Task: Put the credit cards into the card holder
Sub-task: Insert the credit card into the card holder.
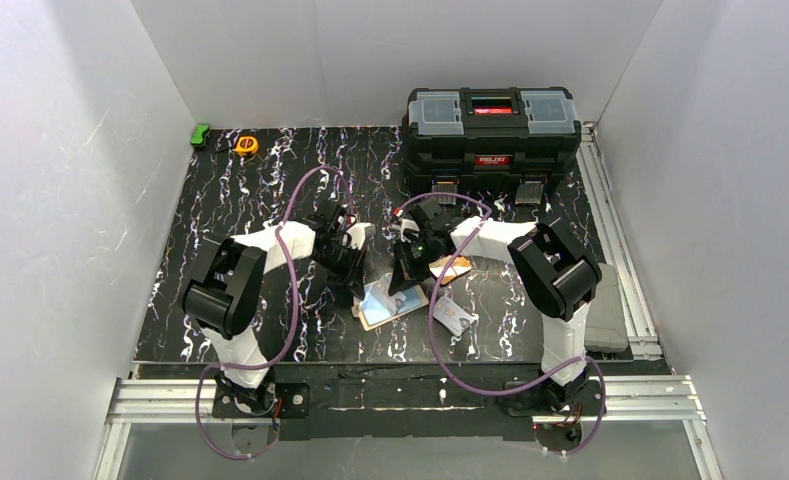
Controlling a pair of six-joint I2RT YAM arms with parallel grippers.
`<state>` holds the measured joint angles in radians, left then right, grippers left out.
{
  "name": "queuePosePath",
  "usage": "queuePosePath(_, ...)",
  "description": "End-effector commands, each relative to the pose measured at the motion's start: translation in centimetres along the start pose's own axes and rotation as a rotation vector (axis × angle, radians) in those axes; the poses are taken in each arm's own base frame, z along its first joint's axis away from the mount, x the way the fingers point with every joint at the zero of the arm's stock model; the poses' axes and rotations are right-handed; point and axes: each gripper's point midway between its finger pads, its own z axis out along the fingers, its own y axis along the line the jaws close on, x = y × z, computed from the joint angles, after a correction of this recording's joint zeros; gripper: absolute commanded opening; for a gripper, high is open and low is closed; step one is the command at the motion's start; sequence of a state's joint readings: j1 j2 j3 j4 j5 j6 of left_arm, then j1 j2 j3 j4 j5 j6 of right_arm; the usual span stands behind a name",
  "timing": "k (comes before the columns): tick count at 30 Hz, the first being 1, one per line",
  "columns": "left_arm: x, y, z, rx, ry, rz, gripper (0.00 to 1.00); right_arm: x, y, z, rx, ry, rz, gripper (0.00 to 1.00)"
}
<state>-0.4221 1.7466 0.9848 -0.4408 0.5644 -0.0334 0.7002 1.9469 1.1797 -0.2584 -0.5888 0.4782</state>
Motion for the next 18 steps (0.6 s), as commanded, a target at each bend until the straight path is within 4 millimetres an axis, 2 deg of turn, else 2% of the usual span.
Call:
queuePosePath(1,-1.5,-0.7,0.4,0.031,-0.053,0.02,0.0,-1.3,-1.4,0.0,0.082,-0.084,-0.002,0.01)
queuePosePath(18,-1.4,-0.8,0.6,0.043,-0.044,0.002,0.0,-0.7,-2.5,0.1,0.067,-0.157,0.022,0.01)
